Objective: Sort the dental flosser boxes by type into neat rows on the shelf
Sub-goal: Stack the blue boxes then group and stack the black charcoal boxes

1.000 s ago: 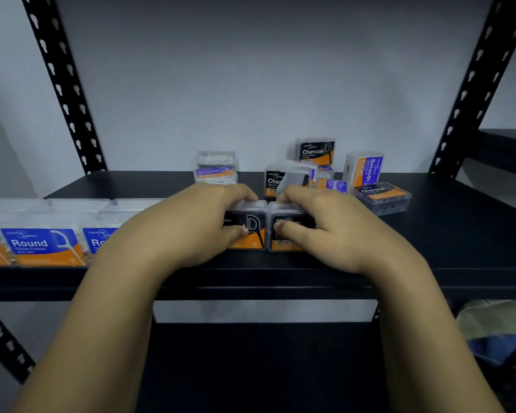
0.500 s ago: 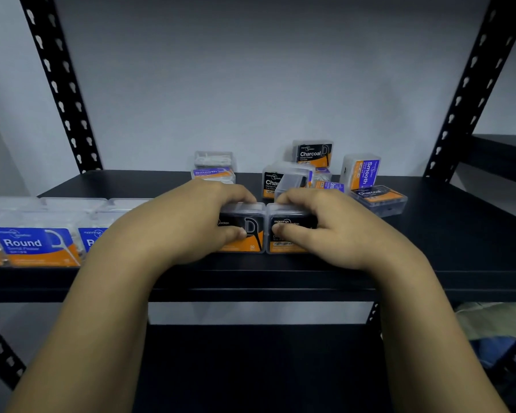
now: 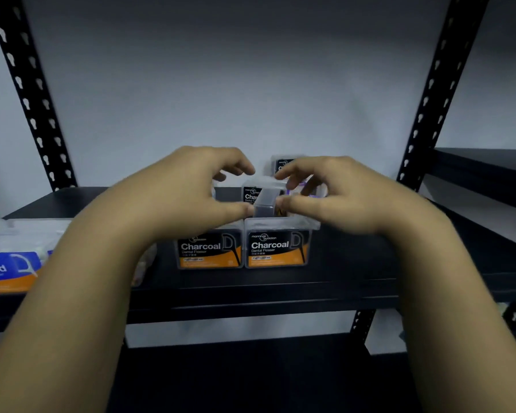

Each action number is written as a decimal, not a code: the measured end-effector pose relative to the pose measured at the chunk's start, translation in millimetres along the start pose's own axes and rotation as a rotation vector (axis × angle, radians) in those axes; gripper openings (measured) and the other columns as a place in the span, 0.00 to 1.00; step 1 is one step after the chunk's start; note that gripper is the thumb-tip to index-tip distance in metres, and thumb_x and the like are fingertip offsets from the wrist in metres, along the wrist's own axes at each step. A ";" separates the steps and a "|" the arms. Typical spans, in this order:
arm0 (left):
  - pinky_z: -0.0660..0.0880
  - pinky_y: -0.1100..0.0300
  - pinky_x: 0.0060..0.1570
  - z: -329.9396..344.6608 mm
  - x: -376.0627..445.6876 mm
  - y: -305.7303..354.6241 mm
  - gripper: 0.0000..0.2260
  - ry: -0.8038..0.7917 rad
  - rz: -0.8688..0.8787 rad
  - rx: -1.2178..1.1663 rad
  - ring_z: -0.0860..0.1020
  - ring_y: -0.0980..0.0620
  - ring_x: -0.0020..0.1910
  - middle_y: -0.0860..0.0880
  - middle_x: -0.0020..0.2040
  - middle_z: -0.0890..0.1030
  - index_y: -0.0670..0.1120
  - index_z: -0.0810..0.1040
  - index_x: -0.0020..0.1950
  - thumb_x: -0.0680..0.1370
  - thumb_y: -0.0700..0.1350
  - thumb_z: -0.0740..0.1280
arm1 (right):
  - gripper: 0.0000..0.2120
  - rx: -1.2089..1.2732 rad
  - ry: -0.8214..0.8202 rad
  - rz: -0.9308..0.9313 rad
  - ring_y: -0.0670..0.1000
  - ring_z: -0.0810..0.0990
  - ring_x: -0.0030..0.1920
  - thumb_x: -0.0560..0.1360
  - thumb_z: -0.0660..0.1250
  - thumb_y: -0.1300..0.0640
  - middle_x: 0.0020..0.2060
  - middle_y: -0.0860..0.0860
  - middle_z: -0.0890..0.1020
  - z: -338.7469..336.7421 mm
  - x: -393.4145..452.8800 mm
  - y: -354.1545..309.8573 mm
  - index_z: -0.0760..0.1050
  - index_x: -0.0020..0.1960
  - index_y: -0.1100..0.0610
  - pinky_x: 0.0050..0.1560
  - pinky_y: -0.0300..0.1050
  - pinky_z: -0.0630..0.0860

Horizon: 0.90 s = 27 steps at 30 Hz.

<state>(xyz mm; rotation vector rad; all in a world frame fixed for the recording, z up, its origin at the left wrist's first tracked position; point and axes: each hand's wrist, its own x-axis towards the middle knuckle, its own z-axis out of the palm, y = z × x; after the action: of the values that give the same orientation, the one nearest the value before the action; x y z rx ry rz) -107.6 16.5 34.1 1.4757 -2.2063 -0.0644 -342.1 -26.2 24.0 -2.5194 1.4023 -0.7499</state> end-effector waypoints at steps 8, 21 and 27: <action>0.78 0.49 0.57 -0.9 53.2 26.1 0.19 -0.095 0.014 0.130 0.80 0.53 0.55 0.58 0.59 0.79 0.59 0.78 0.61 0.72 0.59 0.73 | 0.15 -0.210 -0.099 0.128 0.45 0.81 0.53 0.76 0.72 0.40 0.54 0.42 0.83 -49.0 17.1 13.9 0.81 0.60 0.43 0.57 0.48 0.78; 0.77 0.54 0.55 32.9 107.0 27.6 0.21 -0.226 -0.201 0.230 0.79 0.49 0.52 0.52 0.57 0.82 0.53 0.78 0.60 0.71 0.59 0.75 | 0.14 -0.438 -0.422 0.233 0.54 0.84 0.53 0.68 0.78 0.50 0.48 0.42 0.83 -56.0 62.7 85.1 0.80 0.52 0.43 0.59 0.56 0.82; 0.79 0.49 0.58 50.1 109.4 34.1 0.24 -0.218 -0.298 0.255 0.80 0.47 0.53 0.49 0.56 0.82 0.47 0.80 0.59 0.71 0.62 0.74 | 0.23 -0.429 -0.526 0.253 0.56 0.85 0.52 0.56 0.72 0.50 0.47 0.47 0.84 -48.9 60.6 108.2 0.80 0.52 0.41 0.59 0.57 0.83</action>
<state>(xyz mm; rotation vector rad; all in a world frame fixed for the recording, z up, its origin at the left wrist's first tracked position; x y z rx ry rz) -190.7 -76.8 39.7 2.0174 -2.2052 -0.0445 -421.3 -130.9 46.8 -2.4706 1.7502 0.2770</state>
